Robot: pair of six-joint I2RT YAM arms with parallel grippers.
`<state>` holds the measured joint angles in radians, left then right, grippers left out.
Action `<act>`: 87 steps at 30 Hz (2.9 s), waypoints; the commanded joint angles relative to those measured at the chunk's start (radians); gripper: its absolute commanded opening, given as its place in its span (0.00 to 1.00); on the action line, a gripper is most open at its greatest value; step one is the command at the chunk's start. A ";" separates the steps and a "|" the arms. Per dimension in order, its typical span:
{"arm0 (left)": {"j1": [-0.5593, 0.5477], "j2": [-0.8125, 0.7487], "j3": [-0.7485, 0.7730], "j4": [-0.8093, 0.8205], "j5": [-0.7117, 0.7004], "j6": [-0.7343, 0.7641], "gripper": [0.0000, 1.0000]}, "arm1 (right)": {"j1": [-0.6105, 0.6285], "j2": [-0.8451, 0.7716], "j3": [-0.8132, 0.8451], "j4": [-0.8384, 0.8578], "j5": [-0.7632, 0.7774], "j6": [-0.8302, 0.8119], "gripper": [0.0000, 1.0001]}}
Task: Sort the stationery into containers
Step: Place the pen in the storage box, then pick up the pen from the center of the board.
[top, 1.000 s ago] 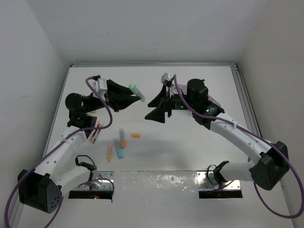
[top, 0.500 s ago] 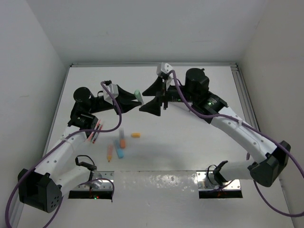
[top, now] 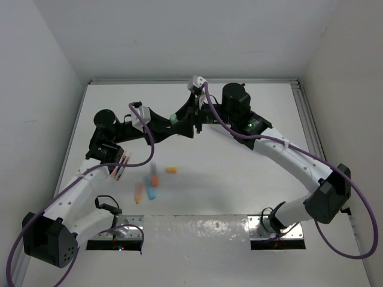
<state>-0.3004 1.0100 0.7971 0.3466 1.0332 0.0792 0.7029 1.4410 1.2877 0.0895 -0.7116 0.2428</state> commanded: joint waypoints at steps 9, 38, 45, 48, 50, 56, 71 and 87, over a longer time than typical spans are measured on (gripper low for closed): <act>-0.008 -0.008 0.016 0.055 0.019 0.005 0.00 | -0.006 0.016 0.045 0.107 -0.011 0.035 0.06; 0.006 -0.125 -0.078 -0.250 -0.788 -0.033 1.00 | -0.560 -0.294 -0.441 -0.047 1.342 0.322 0.00; 0.017 -0.123 -0.090 -0.247 -0.802 -0.030 1.00 | -0.611 -0.177 -0.469 0.081 1.207 0.374 0.00; 0.020 -0.119 -0.091 -0.248 -0.812 -0.033 1.00 | -0.611 -0.128 -0.479 0.127 1.204 0.385 0.00; 0.021 -0.119 -0.093 -0.255 -0.818 -0.035 1.00 | -0.614 -0.107 -0.502 0.183 1.207 0.377 0.00; 0.026 -0.122 -0.091 -0.268 -0.832 -0.030 1.00 | -0.625 -0.039 -0.510 0.231 1.235 0.340 0.00; 0.035 -0.114 -0.091 -0.262 -0.849 -0.016 1.00 | -0.625 0.059 -0.545 0.325 1.183 0.297 0.31; 0.033 -0.090 -0.047 -0.576 -0.955 -0.030 0.64 | -0.498 -0.224 -0.444 0.080 1.108 0.142 0.60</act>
<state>-0.2794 0.9077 0.7067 -0.0921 0.1261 0.0494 0.1539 1.2957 0.7696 0.2371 0.4141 0.4526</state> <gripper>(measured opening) 0.704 0.631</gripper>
